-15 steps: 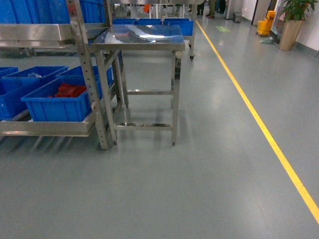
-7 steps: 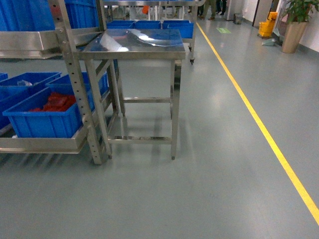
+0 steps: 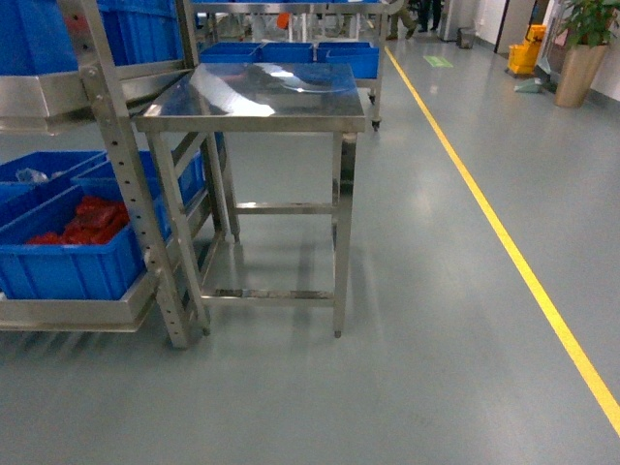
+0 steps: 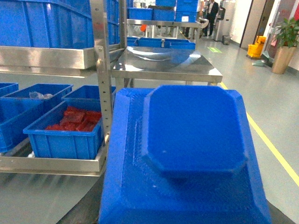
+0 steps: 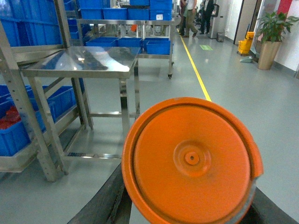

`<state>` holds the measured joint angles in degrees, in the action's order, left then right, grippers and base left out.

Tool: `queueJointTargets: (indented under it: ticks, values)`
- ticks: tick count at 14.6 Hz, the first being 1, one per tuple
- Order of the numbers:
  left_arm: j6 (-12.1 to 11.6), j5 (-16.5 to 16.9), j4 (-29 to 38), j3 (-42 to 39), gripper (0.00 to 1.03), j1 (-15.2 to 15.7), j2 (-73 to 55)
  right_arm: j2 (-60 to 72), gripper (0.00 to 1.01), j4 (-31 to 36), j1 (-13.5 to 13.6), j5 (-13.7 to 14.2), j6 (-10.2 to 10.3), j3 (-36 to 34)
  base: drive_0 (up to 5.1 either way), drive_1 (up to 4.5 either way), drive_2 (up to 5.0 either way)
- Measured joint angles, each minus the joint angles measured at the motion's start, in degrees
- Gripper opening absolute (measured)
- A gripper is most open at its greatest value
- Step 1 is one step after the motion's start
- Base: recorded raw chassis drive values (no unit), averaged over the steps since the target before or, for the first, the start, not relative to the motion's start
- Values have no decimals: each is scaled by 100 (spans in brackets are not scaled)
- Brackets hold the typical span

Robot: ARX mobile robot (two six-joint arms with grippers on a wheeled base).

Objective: Sort blue parts and orange caps into right shelf containers

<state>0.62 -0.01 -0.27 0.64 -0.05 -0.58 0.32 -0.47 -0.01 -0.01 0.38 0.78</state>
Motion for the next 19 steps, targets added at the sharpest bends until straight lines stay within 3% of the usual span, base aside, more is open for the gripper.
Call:
queueJointTargets:
  ticks: [16, 19]
  values:
    - [0, -7, 2, 0, 42, -2, 0, 0, 43, 11, 0, 0, 0, 0, -2, 416, -419]
    - [-2, 0, 11, 0, 42, -2, 0, 0, 43, 39, 0, 0, 0, 0, -163, 83, 83]
